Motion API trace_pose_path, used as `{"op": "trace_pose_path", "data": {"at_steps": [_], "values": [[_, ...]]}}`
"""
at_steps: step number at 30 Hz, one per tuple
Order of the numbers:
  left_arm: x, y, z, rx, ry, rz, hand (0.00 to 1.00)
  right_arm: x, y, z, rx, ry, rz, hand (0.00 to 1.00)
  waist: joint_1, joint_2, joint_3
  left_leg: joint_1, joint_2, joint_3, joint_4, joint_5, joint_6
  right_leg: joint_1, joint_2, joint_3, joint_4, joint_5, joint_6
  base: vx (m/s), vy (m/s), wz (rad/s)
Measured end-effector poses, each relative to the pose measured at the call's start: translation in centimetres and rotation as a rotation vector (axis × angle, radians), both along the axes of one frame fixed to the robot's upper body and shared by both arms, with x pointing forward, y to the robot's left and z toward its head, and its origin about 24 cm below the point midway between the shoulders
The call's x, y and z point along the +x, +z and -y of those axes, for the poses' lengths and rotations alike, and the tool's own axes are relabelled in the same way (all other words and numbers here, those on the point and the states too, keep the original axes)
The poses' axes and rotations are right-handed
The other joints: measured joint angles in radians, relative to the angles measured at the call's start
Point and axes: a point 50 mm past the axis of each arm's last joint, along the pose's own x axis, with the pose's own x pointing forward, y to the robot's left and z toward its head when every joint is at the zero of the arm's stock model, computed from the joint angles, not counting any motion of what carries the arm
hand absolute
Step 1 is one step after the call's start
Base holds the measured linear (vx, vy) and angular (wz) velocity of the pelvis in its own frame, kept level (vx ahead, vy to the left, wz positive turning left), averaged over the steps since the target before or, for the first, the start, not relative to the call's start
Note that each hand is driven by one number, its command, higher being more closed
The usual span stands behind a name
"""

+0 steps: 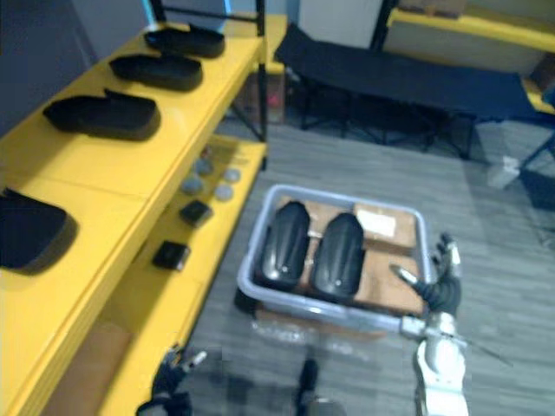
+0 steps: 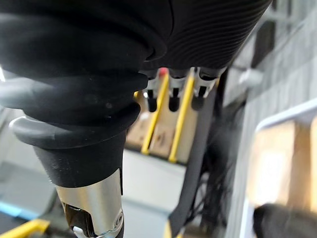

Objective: Walk over and take plastic housings, then place them on the shelf

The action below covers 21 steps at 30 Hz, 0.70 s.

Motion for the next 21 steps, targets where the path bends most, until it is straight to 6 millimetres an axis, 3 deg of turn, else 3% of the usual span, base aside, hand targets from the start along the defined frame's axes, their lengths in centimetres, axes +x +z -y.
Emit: {"op": "trace_pose_path", "data": {"at_steps": [7, 12, 14, 21], "values": [[1.5, 0.5, 0.5, -0.023, -0.022, 0.053, 0.0, 0.3, -3.3, 2.2, 0.202, -0.242, -0.085, 0.0, 0.002, -0.021, 0.107, -0.034, -0.014, -0.003, -0.026, 0.008, -0.006, -0.041, -0.021, -0.022, 0.009, 0.033, 0.01, -0.04, -0.011, 0.03], [3.5, 1.2, 1.2, -0.024, -0.081, 0.102, 0.0, 3.7, -3.2, 2.9, 0.313, -0.34, -0.072, 0.0, 0.027, -0.022, 0.193, -0.084, -0.041, -0.027, -0.011, -0.008, 0.015, -0.077, -0.056, -0.029, 0.009, 0.077, 0.026, -0.06, 0.042, 0.11], [4.2, 1.3, 1.2, -0.014, -0.104, 0.115, 0.0, 5.2, -2.5, 3.6, 0.34, -0.374, -0.062, 0.0, 0.047, -0.007, 0.216, -0.131, -0.05, -0.037, 0.034, -0.025, 0.024, -0.096, -0.072, -0.038, 0.009, 0.101, 0.027, -0.04, 0.074, 0.18], [4.5, 1.0, 0.7, -0.017, -0.089, 0.113, 0.0, 8.8, 0.7, 5.8, 0.302, -0.394, -0.023, 0.0, 0.073, 0.022, 0.266, -0.2, -0.085, -0.086, 0.105, -0.039, 0.045, -0.112, -0.108, -0.055, 0.009, 0.125, 0.045, -0.01, 0.064, 0.19]]}}
